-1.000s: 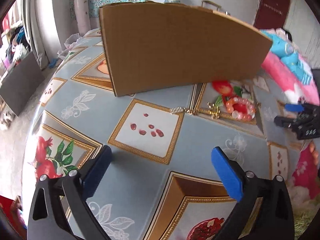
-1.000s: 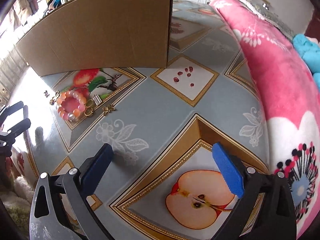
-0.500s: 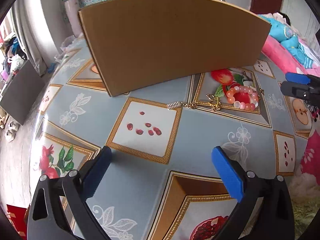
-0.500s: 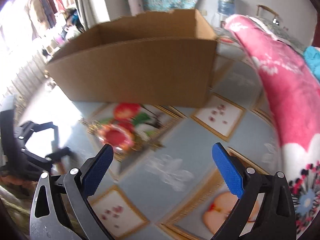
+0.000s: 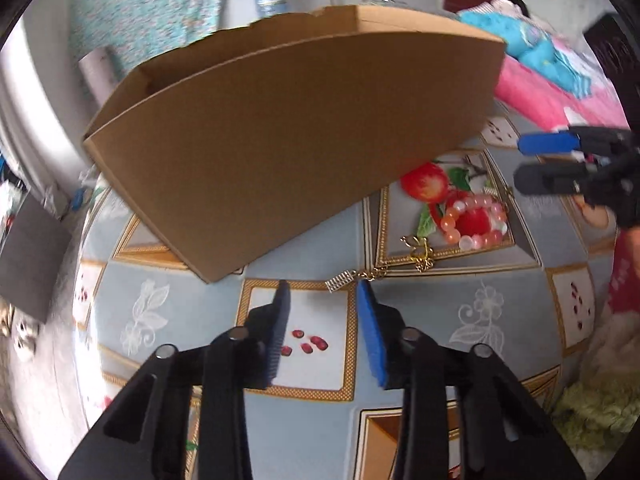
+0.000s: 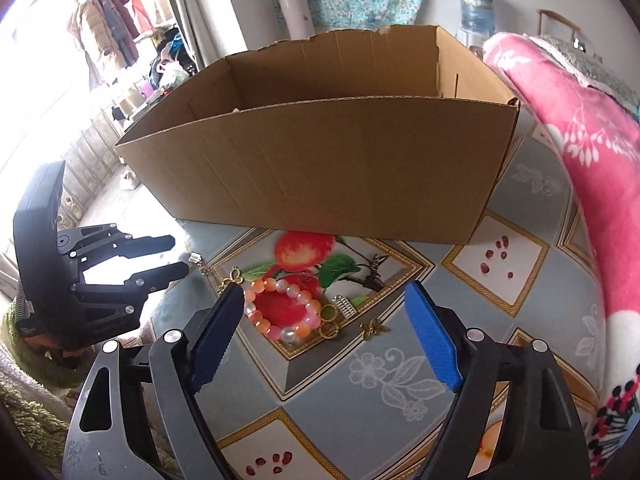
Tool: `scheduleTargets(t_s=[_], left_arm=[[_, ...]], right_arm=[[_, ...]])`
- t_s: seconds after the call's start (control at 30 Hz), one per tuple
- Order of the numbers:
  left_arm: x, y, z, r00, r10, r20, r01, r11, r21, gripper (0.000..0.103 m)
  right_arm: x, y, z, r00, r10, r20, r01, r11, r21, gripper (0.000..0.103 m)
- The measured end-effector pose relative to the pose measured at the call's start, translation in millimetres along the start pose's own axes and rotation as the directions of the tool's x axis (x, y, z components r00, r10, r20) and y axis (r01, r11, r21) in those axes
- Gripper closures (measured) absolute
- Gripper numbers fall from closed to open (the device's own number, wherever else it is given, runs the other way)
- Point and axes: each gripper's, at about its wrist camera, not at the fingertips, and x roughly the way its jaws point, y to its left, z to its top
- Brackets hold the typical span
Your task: Organize jewelry
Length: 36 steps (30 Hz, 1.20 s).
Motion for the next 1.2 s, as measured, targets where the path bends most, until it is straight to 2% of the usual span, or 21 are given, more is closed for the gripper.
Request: scheduleTargets(t_s=[0.13,0.27,0.37,0.47,0.57,0.73,0.9,1.0,1.07,1.17,1.2], left_arm=[[7.8,1.5,7.8,0.998,-0.053,-0.030,0.055,0.995,0.077,0.081],[13.1,4.5,13.6,0.990,-0.125,-0.058,0.133,0.979,0.155,0.082],[19.2,9.0,21.8,0.980,-0.179,-0.083,0.191,0.966,0.176,0.086],[22.4,8.8,26.5,0.975,-0.197,-0.098,0.214,0.954,0.209,0.093],[21.3,4.6,24.6,0.973,-0.200,-0.112,0.221,0.951,0.217,0.094],[17.8,-3.3,20.1,0.976,-0.185,-0.112,0.203,0.961,0.186,0.098],[9.4,-8.1,10.1,0.981,-0.172,-0.092,0.182,0.977,0.113,0.099],[2.8,-4.7,6.0,0.984,-0.161,-0.077,0.165,0.985,0.056,0.101],[1.7,-3.9,1.7,0.987,-0.148,-0.069,0.149,0.989,0.011,0.101],[0.3,-1.4,-3.1,0.988,-0.142,-0.058,0.140,0.989,-0.051,0.101],[-0.7,-0.1,-4.6,0.988,-0.143,-0.055,0.139,0.988,-0.065,0.101]], right_arm=[[-2.1,-1.3,-0.6,1.000,-0.005,0.004,0.004,1.000,0.013,0.026],[0.1,-8.0,0.3,1.000,-0.004,0.002,0.004,0.999,0.035,0.026],[1.0,-11.8,1.4,1.000,-0.002,0.005,0.001,0.999,0.048,0.026],[-0.4,-15.7,3.7,1.000,-0.005,0.013,0.005,0.999,0.052,0.026],[-1.2,-19.8,3.3,1.000,-0.008,0.020,0.006,0.998,0.060,0.026],[-4.0,-25.5,0.6,1.000,-0.001,0.028,-0.001,0.997,0.073,0.027],[-13.7,-27.1,-2.3,0.999,0.010,0.035,-0.011,0.999,0.046,0.030],[-18.0,-25.1,-5.0,1.000,0.010,0.023,-0.010,1.000,0.008,0.037],[-17.3,-21.8,-6.1,1.000,0.011,0.007,-0.011,1.000,-0.015,0.047],[-11.4,-17.7,-6.6,1.000,-0.001,-0.030,-0.001,0.999,-0.055,0.068],[-9.1,-17.0,-5.8,0.999,-0.012,-0.042,0.009,0.998,-0.069,0.072]])
